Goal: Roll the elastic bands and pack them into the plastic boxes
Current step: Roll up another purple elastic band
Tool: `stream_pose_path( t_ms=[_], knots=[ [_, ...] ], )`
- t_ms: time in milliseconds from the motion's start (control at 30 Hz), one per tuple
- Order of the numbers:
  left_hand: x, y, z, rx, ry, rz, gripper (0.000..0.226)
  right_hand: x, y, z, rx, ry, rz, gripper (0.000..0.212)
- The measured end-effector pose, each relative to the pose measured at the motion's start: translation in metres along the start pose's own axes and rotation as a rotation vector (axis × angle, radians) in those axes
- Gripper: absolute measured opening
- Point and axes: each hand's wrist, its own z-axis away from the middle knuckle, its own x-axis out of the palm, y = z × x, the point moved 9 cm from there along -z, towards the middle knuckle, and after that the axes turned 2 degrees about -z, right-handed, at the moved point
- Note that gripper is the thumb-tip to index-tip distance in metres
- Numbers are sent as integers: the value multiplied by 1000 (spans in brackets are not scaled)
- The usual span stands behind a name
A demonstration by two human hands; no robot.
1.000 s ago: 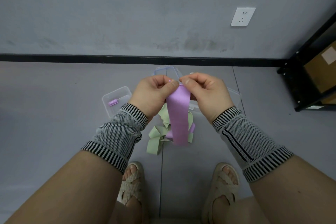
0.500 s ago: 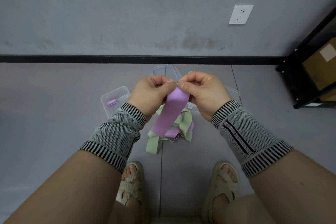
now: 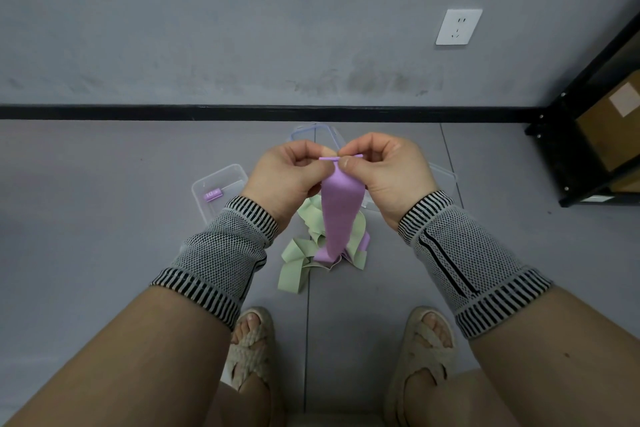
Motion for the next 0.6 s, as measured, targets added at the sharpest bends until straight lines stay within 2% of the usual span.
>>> stream_pose_path(
  t_ms=[133, 433, 600],
  knots=[
    [1, 0, 0, 6, -1, -4, 12, 0, -3, 0, -30, 9, 15, 25],
    [-6, 3, -3, 74, 33, -26, 14, 2, 3, 1, 24, -55, -81, 17],
    [-5, 6, -3, 100, 17, -28, 17, -1, -1, 4, -5, -37, -8, 10]
  ],
)
